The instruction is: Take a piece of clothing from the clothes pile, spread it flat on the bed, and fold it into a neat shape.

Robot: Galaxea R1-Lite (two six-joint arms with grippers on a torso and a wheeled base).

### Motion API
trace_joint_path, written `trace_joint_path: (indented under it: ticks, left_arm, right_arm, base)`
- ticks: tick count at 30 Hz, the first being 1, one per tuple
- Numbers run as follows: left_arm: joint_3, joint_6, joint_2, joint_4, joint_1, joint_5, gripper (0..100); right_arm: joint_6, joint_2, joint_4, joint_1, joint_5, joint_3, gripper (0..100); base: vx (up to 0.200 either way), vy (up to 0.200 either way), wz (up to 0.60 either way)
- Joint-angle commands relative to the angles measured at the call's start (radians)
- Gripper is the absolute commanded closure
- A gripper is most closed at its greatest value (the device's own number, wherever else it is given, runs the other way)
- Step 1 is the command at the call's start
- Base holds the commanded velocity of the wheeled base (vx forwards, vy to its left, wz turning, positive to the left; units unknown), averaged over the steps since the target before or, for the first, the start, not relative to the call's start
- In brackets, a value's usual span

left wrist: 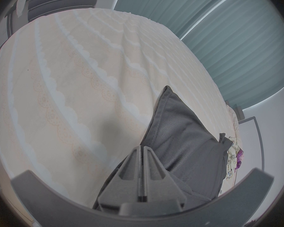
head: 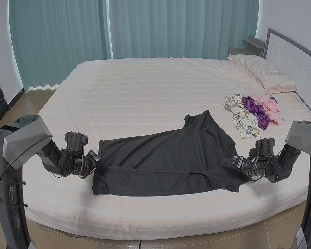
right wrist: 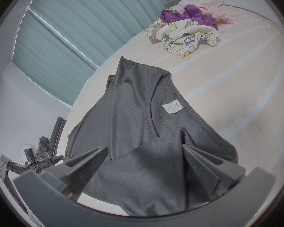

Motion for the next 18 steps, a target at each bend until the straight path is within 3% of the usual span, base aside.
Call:
trace_joint_path:
  ticks: [1,18]
  left_arm:
    - [0.0,0.0,0.0,-0.001,0.0,0.0,100]
    - [-0.002,0.0,0.002,-0.002,0.0,0.002,100]
  right_arm:
    - [-0.001,0.037,-0.002,0.002,-0.002,-0.016,100]
    - [-0.013,0.046,-0.073,-0.032,-0.009,-0.059,100]
  base:
    - [0.0,0.0,0.0]
    - [0.0,0.0,0.0]
